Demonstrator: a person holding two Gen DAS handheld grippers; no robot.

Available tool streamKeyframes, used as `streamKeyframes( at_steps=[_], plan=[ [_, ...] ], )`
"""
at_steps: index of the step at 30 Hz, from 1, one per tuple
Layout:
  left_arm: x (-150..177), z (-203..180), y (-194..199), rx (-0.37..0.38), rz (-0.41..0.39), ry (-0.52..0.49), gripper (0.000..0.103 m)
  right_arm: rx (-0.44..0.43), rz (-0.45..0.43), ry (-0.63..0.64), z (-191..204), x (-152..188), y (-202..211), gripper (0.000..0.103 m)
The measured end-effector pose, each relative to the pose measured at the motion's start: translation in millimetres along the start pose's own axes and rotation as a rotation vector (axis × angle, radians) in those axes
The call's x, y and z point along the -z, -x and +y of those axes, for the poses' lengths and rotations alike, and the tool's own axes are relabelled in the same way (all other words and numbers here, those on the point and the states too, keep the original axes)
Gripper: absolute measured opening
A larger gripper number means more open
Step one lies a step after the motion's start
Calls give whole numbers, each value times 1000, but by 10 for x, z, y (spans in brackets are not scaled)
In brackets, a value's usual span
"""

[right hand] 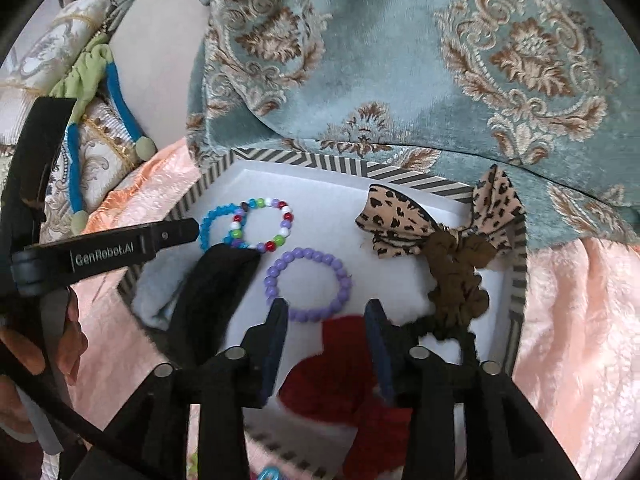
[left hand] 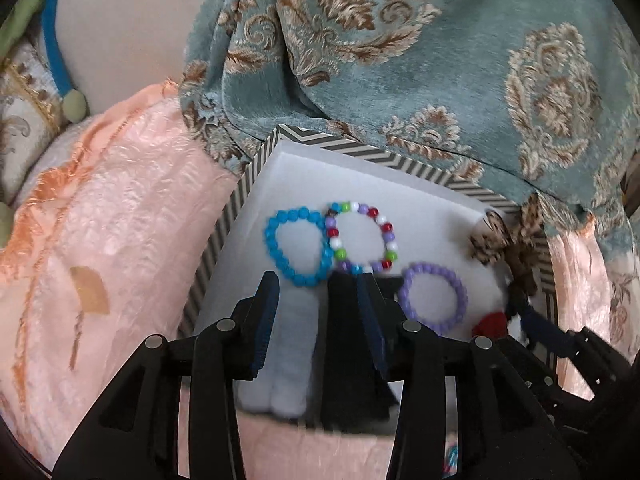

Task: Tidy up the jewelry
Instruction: 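Lift both open tools away from the tray, then grasp the green flower bracelet with the left tool while the right tool grasps the orange bead bracelet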

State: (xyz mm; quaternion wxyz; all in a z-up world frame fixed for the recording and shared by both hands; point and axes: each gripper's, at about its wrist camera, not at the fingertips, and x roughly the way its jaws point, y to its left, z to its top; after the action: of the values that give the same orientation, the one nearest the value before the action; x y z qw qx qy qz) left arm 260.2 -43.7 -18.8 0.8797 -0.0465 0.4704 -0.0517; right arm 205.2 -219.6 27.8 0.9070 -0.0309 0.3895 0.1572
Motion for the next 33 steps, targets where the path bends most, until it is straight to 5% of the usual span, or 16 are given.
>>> streamKeyframes(
  at_steps=[15,33],
  plan=[
    [703,-97,725,39,-27,-46,44,-9,-1,3,281,626,624,44],
    [1330,63,698,106,120,26,51,-49,97,-58,128,1344,540,44]
  ],
)
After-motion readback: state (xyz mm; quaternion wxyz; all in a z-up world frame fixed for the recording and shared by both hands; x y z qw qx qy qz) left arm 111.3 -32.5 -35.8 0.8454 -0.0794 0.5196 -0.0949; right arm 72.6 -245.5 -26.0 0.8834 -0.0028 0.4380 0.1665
